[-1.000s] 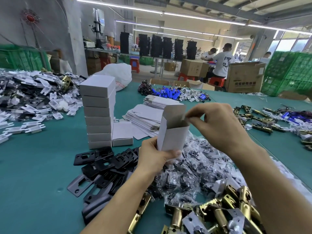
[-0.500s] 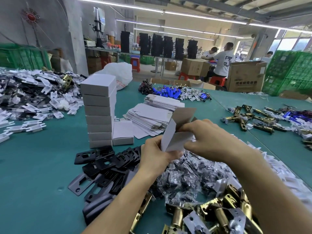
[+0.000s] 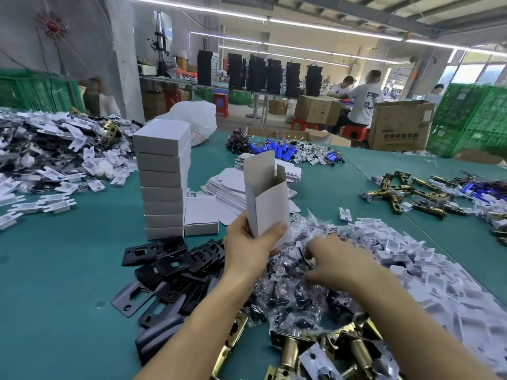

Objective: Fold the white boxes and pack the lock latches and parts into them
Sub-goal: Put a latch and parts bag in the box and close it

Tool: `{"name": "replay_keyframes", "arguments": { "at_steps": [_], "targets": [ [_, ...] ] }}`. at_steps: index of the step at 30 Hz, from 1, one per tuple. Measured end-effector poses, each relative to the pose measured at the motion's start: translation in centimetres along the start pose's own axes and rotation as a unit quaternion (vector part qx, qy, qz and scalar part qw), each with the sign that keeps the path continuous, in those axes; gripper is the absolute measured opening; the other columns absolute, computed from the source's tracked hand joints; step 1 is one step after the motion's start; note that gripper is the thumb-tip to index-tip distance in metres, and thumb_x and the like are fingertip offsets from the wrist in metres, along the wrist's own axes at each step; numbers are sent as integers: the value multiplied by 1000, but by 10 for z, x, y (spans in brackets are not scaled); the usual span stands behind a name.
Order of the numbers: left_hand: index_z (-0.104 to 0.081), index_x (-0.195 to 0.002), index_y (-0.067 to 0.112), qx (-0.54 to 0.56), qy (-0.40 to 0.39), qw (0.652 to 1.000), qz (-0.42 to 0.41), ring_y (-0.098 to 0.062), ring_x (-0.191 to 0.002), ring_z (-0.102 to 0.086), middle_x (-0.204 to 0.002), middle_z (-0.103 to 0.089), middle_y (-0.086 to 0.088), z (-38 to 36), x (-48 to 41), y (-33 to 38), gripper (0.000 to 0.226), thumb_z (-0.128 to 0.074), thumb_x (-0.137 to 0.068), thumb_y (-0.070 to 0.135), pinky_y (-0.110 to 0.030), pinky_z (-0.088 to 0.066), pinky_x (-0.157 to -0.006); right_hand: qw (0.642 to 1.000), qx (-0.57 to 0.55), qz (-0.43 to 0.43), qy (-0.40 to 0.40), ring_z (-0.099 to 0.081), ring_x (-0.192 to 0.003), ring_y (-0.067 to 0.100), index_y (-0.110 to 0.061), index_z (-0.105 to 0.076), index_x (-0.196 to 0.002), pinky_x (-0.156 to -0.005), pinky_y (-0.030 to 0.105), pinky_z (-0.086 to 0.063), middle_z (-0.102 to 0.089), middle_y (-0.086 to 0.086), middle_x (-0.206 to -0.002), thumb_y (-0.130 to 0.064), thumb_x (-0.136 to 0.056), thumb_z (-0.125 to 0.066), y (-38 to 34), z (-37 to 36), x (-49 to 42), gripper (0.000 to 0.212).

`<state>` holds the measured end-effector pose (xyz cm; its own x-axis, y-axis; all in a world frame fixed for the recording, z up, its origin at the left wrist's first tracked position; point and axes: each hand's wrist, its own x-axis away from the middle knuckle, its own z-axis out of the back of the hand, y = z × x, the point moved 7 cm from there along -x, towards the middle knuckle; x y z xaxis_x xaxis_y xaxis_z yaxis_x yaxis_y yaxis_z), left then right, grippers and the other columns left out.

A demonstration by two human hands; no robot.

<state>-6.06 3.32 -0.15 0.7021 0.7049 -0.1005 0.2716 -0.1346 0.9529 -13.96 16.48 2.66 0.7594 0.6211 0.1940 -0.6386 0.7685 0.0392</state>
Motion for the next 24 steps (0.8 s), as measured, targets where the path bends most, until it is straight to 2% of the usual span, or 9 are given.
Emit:
{"name": "replay_keyframes", "arguments": {
  "at_steps": [4,7,10,12,14,15,18,21,24],
  "targets": [
    [-65,-97,31,18,-3,1000,14,-18,-76,-75,-81,-73,16,1,0,1,22,-81,-83,27,-23,-57,-57,999,-4,-8,48,-59,-81,17,-19,-57,-101,-66,32,-47,-57,-2,-94,-26,-84,-71,-3,-3,-1,22],
    [-65,-101,29,31,-4,999,34,-23,-80,-75,-89,-74,8,3,-2,-1,27,-83,-81,25,-27,-59,-58,994,-55,-19,89,-67,-80,24,-16,-67,-93,-72,39,-58,-65,4,-94,-12,-84,-64,6,5,-1,10],
    [-66,-106,23,-10,-29,998,55,-20,-88,-72,-101,-71,-1,1,-3,-6,37,-87,-75,18,-34,-62,-64,991,-97,-8,94,-69,-73,28,-6,-68,-75,-72,45,-60,-70,13,-82,-2,-80,-59,12,12,0,11],
    [-66,-104,22,-37,-66,994,79,-24,-90,-71,-104,-70,-4,-3,-1,-12,39,-89,-72,16,-38,-63,-64,984,-131,-4,119,-70,-78,23,-8,-75,-84,-79,41,-59,-75,11,-91,-4,-86,-59,18,24,5,17],
    [-66,-104,22,-69,-107,987,101,-25,-90,-72,-105,-70,-5,-7,2,-18,40,-89,-72,16,-36,-63,-62,963,-185,-5,194,-66,-84,15,-14,-76,-99,-82,32,-54,-75,4,-103,-5,-91,-57,29,47,14,22],
    [-66,-107,21,-91,-122,983,106,-24,-90,-71,-106,-70,-5,-8,2,-20,42,-89,-72,15,-33,-62,-61,945,-215,1,247,-64,-83,13,-18,-75,-98,-80,31,-51,-74,2,-101,-6,-93,-56,33,62,22,23],
    [-67,-114,16,-136,-147,974,109,-20,-87,-70,-105,-71,-6,-10,3,-25,51,-91,-69,12,-24,-58,-59,870,-318,42,374,-65,-82,17,-25,-65,-89,-74,40,-54,-67,-7,-88,-7,-96,-55,37,94,45,22],
    [-71,-106,13,-140,-172,968,114,-12,-76,-71,-100,-73,-6,-11,4,-27,46,-91,-66,6,-19,-56,-57,839,-395,88,364,-67,-77,13,-30,-56,-83,-62,29,-56,-64,-6,-86,-7,-98,-53,26,98,46,27],
    [-75,-99,14,-174,-186,962,101,-11,-79,-71,-92,-76,-1,-11,4,-28,41,-93,-63,7,-15,-54,-60,853,-380,100,345,-68,-74,12,-24,-62,-88,-65,34,-59,-68,-2,-80,-2,-96,-55,16,93,37,24]
  ]
}}
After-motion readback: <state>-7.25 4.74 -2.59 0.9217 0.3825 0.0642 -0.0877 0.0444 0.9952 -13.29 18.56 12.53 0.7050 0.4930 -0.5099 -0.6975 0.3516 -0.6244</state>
